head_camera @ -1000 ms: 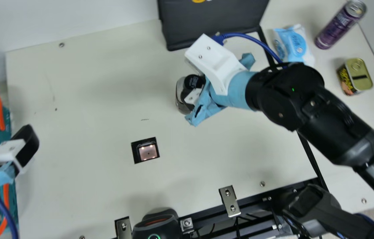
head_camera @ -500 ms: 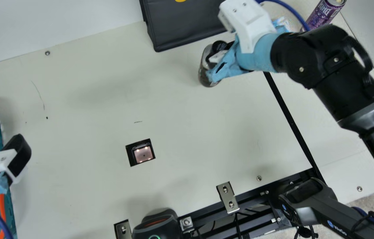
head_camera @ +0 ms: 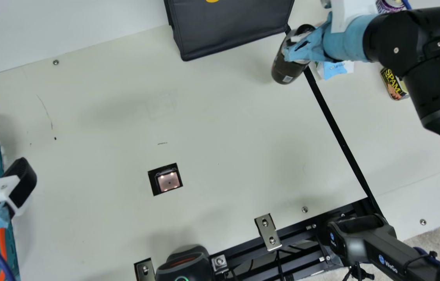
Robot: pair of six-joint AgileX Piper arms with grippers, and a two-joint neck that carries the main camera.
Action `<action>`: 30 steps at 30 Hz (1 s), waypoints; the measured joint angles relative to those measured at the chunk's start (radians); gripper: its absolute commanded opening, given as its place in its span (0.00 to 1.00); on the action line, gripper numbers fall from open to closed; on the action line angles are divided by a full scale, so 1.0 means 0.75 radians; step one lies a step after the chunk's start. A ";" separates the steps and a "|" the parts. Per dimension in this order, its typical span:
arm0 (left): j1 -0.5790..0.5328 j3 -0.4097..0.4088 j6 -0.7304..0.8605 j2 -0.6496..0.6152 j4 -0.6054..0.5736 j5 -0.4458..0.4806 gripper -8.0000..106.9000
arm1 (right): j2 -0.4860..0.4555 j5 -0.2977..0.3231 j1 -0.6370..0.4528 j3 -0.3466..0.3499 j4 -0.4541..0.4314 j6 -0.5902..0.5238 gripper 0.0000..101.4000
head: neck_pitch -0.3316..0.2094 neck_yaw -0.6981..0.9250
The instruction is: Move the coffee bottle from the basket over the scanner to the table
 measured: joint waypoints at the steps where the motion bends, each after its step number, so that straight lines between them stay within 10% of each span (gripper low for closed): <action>1: 0.000 0.000 0.000 0.000 0.000 0.000 0.85 | 0.000 0.001 -0.014 -0.005 -0.003 0.003 0.00 | -0.002 0.000; 30: 0.000 0.000 0.000 0.000 0.000 0.000 0.85 | 0.075 0.104 -0.411 -0.028 -0.117 0.141 0.00 | -0.002 0.000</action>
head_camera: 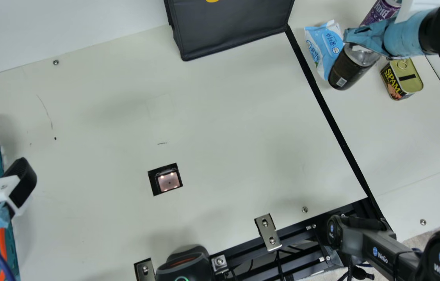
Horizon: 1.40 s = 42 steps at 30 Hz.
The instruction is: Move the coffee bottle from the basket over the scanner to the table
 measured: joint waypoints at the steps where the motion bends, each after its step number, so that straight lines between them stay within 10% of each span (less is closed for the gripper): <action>1: 0.000 0.000 0.000 0.000 0.000 0.000 0.85 | 0.006 0.000 -0.018 0.002 0.002 -0.003 0.00 | 0.002 0.000; 17: 0.000 0.000 0.000 0.000 0.000 0.000 0.85 | 0.129 -0.024 -0.174 0.019 -0.026 0.025 0.00 | 0.002 0.000; 42: 0.000 0.000 0.000 0.000 0.000 0.000 0.85 | 0.115 -0.115 -0.120 0.082 -0.079 0.052 0.82 | 0.000 0.000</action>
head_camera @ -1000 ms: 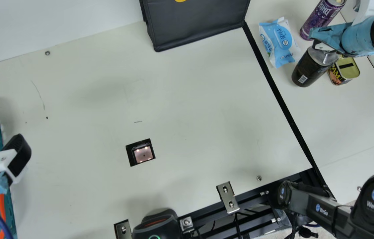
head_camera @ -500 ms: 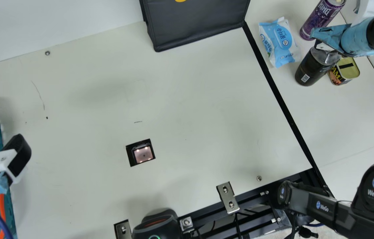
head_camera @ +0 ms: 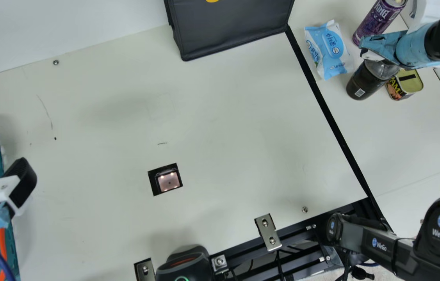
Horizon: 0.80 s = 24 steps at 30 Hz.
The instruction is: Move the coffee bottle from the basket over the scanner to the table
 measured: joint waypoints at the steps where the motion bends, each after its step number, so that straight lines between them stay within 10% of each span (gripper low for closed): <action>1: 0.000 0.000 0.000 0.000 0.000 0.000 0.85 | -0.002 0.000 0.001 0.000 -0.001 0.000 0.86 | 0.000 0.000; 24: 0.000 0.000 0.000 0.000 0.000 0.000 0.85 | -0.326 -0.115 0.301 0.111 -0.208 0.146 0.94 | 0.002 0.000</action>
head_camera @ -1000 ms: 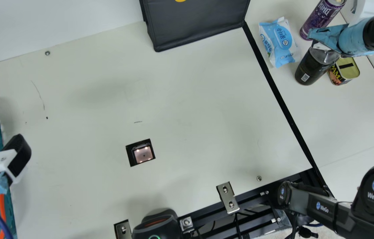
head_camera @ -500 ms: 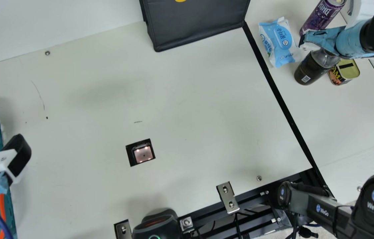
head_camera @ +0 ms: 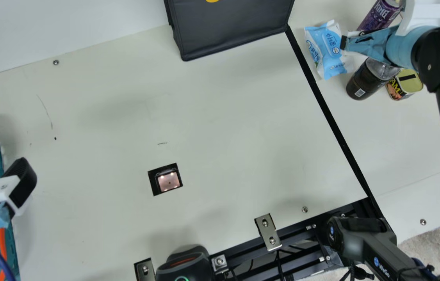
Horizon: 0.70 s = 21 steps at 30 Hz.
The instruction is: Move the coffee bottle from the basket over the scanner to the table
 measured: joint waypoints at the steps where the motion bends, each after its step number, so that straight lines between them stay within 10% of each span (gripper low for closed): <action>1: 0.000 0.000 0.000 0.000 0.000 0.000 0.85 | -0.019 0.003 0.026 0.003 -0.015 0.007 0.94 | 0.000 0.000; 9: 0.034 -0.034 -0.008 -0.038 0.036 0.041 0.85 | -0.144 0.077 0.178 -0.008 -0.072 0.046 0.94 | -0.002 0.039; 21: 0.155 -0.159 -0.027 -0.203 0.156 0.299 0.85 | -0.417 0.340 0.355 -0.074 0.147 -0.079 0.94 | 0.000 0.401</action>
